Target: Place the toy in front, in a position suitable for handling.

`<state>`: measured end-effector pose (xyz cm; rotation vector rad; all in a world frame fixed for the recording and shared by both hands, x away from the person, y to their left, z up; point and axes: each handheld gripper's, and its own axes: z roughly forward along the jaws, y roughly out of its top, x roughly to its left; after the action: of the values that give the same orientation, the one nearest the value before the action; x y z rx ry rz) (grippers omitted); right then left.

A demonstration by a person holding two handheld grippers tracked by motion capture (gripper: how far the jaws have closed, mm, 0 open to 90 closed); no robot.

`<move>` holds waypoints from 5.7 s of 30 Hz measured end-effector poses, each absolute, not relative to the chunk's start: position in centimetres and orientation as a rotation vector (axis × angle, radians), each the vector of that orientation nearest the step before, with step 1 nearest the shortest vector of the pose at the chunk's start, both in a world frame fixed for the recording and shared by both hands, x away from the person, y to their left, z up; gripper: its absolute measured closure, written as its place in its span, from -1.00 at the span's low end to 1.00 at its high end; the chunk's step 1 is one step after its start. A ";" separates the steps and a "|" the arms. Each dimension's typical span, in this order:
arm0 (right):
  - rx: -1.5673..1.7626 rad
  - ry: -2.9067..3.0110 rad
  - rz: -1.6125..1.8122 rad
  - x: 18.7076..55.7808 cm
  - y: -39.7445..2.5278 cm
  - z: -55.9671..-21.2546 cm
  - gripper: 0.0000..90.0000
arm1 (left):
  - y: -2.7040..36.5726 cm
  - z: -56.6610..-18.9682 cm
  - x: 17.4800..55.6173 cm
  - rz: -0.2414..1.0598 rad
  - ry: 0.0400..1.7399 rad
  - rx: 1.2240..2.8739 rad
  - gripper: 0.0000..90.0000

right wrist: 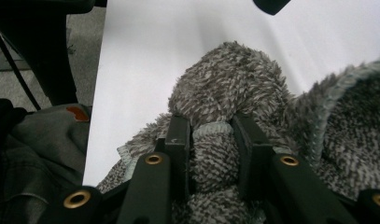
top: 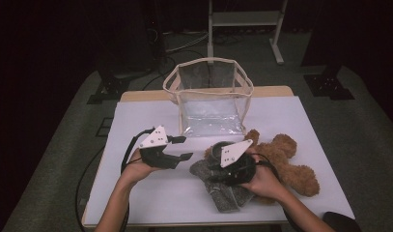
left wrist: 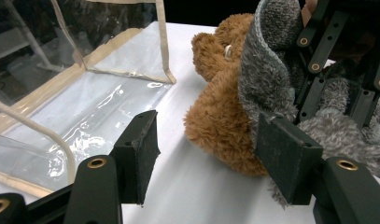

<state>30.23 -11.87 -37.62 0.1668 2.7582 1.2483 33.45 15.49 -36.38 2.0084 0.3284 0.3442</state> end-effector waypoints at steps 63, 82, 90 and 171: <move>0.582 2.713 1.350 34.4 -23.4 -34.7 0.54 | 13.3 -37.4 33.1 0.253 0.244 2.061 -0.16; 0.617 2.710 1.432 32.5 -24.8 -36.3 0.54 | 10.1 -38.2 32.6 0.189 0.159 2.096 -0.23; 0.612 2.696 1.467 31.1 -25.7 -36.2 0.54 | 5.7 -39.2 32.8 0.139 0.067 2.142 -0.27; 0.648 2.690 1.571 27.9 -30.1 -38.4 0.59 | 4.9 -40.0 32.2 -0.187 0.173 2.122 -0.74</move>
<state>27.92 -30.11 -38.36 0.6476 2.6901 1.5706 32.24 4.86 -39.98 2.1218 0.1731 -0.1871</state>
